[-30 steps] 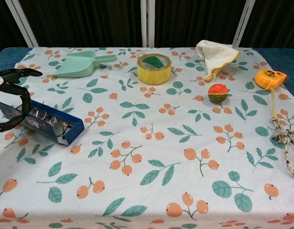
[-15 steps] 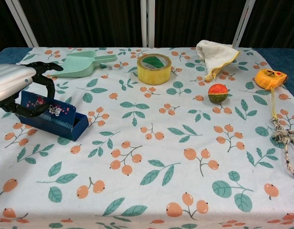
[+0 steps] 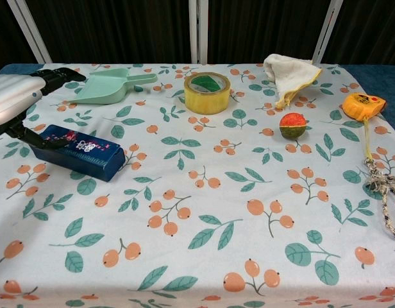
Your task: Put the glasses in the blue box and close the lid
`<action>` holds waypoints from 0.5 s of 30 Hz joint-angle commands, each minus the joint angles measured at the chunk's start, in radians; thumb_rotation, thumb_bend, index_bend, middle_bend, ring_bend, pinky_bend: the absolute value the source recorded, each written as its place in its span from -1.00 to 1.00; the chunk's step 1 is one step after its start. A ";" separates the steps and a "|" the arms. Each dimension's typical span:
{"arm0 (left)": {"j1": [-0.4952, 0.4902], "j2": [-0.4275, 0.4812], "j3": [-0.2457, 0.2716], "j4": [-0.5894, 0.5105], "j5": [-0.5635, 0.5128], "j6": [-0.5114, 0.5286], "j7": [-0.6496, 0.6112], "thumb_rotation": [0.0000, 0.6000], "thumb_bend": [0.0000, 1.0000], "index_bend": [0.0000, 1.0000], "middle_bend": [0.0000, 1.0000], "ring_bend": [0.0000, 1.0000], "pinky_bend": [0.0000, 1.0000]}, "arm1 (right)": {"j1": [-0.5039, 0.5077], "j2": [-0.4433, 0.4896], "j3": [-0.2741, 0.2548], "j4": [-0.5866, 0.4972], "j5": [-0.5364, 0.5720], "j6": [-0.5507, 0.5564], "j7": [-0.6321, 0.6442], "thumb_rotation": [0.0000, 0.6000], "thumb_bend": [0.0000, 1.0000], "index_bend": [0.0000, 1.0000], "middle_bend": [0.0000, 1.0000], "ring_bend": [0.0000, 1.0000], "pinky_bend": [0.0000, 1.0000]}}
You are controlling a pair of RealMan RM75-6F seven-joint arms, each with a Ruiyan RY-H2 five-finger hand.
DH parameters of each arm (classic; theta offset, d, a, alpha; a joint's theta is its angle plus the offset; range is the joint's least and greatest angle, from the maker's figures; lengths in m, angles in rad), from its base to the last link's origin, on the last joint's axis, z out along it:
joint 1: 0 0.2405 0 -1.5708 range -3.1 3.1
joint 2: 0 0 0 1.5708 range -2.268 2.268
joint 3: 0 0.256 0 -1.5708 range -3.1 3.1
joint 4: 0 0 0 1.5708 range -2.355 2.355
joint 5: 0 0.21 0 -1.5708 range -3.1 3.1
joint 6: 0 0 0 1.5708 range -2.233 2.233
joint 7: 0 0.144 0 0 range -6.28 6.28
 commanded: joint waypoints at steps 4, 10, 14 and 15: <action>0.028 0.031 -0.006 -0.039 0.006 0.046 -0.003 1.00 -0.76 -1.00 -1.00 -0.90 -0.71 | -0.002 0.004 0.000 -0.009 -0.007 0.009 -0.002 1.00 -0.54 -1.00 -1.00 -1.00 -1.00; 0.127 0.174 0.053 -0.150 0.059 0.138 -0.149 1.00 -0.77 -1.00 -0.96 -0.90 -0.71 | -0.003 0.006 -0.011 -0.018 -0.029 0.016 0.001 1.00 -0.54 -1.00 -1.00 -1.00 -1.00; 0.218 0.289 0.117 -0.211 0.048 0.181 -0.174 0.86 -0.78 -0.94 -0.95 -0.90 -0.71 | -0.001 -0.006 -0.026 -0.010 -0.039 0.003 0.007 1.00 -0.54 -1.00 -1.00 -1.00 -1.00; 0.237 0.308 0.131 -0.222 0.043 0.187 -0.173 0.79 -0.78 -0.91 -0.95 -0.90 -0.71 | 0.000 -0.008 -0.028 -0.007 -0.040 -0.002 0.008 1.00 -0.54 -1.00 -1.00 -1.00 -1.00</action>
